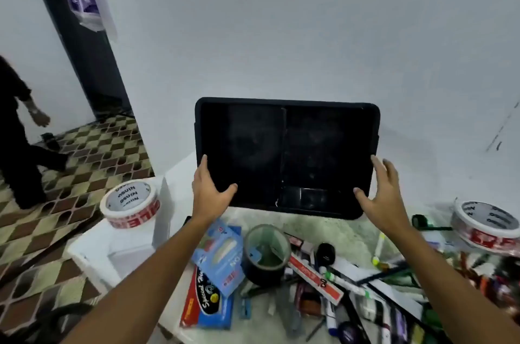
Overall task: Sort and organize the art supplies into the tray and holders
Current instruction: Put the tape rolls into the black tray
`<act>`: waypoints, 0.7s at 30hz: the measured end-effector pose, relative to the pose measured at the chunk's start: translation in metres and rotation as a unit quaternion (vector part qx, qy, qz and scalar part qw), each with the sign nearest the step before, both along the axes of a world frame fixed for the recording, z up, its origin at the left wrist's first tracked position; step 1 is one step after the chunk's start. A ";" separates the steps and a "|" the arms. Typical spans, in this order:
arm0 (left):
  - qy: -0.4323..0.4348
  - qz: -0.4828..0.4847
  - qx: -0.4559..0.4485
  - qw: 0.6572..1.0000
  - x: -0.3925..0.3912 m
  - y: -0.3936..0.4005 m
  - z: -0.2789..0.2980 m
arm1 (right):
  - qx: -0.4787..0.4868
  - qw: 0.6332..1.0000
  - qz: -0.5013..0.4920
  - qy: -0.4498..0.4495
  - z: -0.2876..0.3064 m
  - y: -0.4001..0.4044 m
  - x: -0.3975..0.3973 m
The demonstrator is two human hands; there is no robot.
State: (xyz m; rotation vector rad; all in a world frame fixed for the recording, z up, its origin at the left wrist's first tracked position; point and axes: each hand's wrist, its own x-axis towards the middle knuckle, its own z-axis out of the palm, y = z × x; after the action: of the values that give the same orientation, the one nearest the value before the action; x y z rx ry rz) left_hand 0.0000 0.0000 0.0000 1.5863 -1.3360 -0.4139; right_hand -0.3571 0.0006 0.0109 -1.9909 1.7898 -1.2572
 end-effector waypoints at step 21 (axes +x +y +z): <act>-0.098 -0.072 0.108 0.987 0.039 -0.094 0.022 | 0.054 0.982 -0.174 0.056 -0.006 0.011 0.025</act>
State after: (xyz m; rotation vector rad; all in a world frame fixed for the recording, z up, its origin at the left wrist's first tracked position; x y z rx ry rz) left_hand 0.0394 -0.0937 0.0216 1.7505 -1.6079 -0.5166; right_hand -0.3317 0.0113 0.0052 -1.7750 2.2842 -1.1231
